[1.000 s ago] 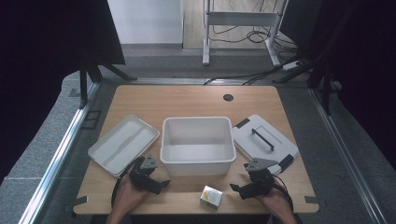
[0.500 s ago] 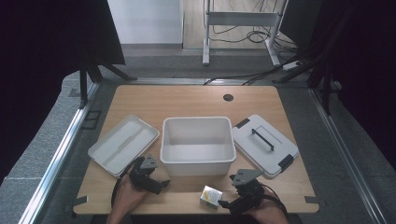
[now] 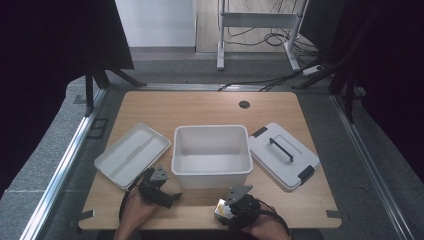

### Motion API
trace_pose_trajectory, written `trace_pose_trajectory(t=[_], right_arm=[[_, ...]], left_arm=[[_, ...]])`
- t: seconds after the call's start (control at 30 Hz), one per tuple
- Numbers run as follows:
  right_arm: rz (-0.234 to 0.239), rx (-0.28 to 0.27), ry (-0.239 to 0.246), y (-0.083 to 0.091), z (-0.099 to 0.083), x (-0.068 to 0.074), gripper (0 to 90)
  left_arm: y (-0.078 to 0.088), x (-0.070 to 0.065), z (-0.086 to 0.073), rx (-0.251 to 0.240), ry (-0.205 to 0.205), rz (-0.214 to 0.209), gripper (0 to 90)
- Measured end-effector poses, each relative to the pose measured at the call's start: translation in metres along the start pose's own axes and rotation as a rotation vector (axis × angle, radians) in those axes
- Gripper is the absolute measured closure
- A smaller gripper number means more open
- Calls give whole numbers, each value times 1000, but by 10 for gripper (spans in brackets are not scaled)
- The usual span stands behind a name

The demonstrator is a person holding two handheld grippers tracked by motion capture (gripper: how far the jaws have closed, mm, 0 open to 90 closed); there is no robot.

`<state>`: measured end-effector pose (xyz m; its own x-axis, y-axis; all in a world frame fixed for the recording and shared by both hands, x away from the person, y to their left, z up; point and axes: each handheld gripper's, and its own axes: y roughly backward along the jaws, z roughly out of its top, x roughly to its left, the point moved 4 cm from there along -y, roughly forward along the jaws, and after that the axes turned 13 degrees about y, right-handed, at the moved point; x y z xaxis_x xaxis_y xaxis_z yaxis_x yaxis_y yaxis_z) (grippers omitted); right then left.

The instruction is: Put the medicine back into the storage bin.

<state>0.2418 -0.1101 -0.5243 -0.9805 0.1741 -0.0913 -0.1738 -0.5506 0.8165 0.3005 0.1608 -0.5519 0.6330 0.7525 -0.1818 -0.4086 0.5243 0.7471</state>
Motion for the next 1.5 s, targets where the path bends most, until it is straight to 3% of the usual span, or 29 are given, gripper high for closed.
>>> trace_pose_trajectory(t=[0.2, 0.53, 0.97, 1.27, 1.5], right_arm=[[9, 35, 27, 5, 2, 0, 454], [37, 0, 58, 38, 23, -14, 454], [67, -22, 63, 73, 51, -28, 455], [65, -44, 64, 95, 71, -42, 455], [27, -69, 42, 110, 87, -64, 455]], left_arm=[[0, 0, 0, 1, 0, 0, 0], [0, 0, 0, -1, 1, 1, 0], [0, 0, 0, -3, 2, 1, 0], [0, 0, 0, -3, 2, 1, 0], [0, 0, 0, -2, 3, -1, 1]])
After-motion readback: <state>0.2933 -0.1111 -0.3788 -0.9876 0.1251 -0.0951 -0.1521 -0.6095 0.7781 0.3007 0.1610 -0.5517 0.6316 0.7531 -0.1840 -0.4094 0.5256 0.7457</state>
